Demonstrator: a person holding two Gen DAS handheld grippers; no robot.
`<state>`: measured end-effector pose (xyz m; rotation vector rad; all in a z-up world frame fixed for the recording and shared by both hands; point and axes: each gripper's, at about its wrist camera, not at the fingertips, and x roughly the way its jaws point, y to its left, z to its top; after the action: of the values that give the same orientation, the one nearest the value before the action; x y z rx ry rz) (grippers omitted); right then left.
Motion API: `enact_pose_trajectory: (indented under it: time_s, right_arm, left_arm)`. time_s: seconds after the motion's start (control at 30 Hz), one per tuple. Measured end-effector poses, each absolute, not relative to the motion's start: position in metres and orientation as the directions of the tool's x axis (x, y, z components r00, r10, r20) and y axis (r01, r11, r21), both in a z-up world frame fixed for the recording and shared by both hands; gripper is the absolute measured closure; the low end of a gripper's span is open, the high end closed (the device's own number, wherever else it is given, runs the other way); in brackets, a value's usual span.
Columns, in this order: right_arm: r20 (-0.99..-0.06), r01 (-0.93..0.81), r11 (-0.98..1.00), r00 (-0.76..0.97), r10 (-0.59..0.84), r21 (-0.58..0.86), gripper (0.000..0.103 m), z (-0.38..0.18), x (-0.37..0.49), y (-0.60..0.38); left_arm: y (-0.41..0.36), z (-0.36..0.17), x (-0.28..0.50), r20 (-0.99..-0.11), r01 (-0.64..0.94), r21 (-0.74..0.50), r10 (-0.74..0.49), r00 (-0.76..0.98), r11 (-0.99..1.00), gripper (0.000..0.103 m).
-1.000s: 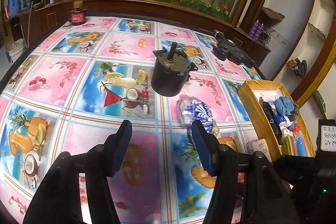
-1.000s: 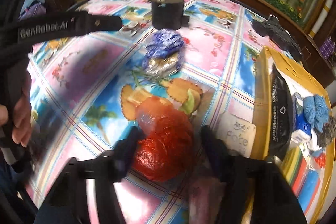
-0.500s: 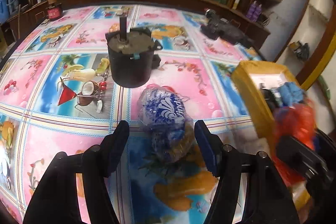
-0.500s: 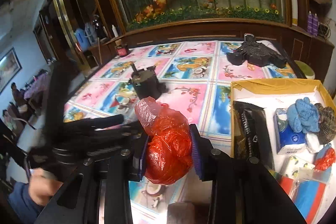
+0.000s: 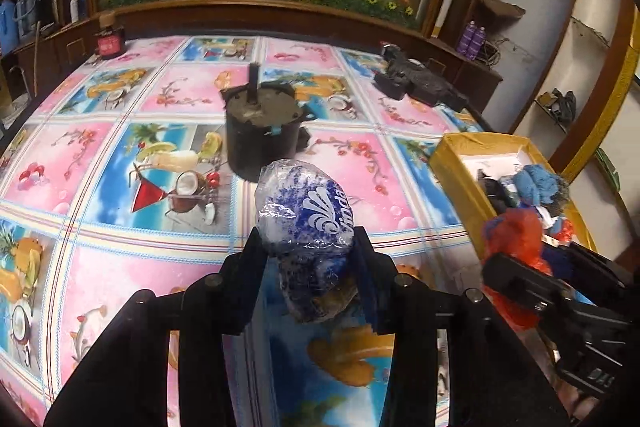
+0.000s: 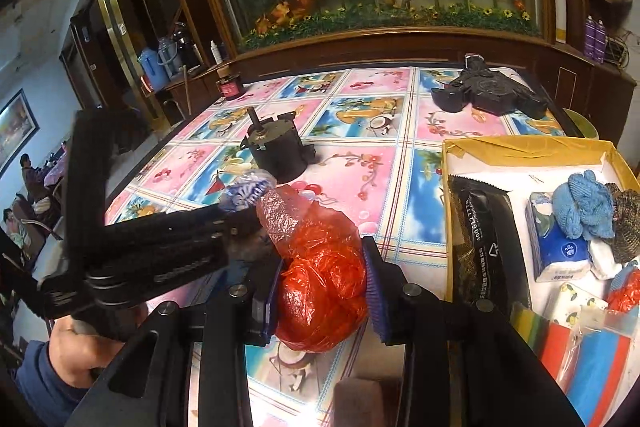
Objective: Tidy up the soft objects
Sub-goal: 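Grasp the blue-white wrapped ball with left gripper while right gripper grasps red plastic bag, then carry the wrapped ball and red bag with both grippers into the yellow box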
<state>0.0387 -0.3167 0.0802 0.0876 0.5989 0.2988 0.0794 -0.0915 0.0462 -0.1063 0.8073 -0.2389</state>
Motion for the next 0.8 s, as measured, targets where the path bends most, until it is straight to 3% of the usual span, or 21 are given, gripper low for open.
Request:
enact_pose_trajectory:
  time_s: [0.47,0.8]
  right_arm:
    - [-0.518,-0.212,0.954,0.803,0.295,0.214,0.068,0.083,0.034,-0.335]
    - [-0.479,-0.156,0.958,0.839,0.257,0.240,0.068,0.093,0.026,-0.368]
  left_arm:
    - [-0.128,0.062,0.053,-0.658,0.312,-0.130,-0.317,0.683,0.941,0.063]
    - [-0.141,0.062,0.047,-0.644,0.361,-0.162,-0.376,0.666,0.918,0.063]
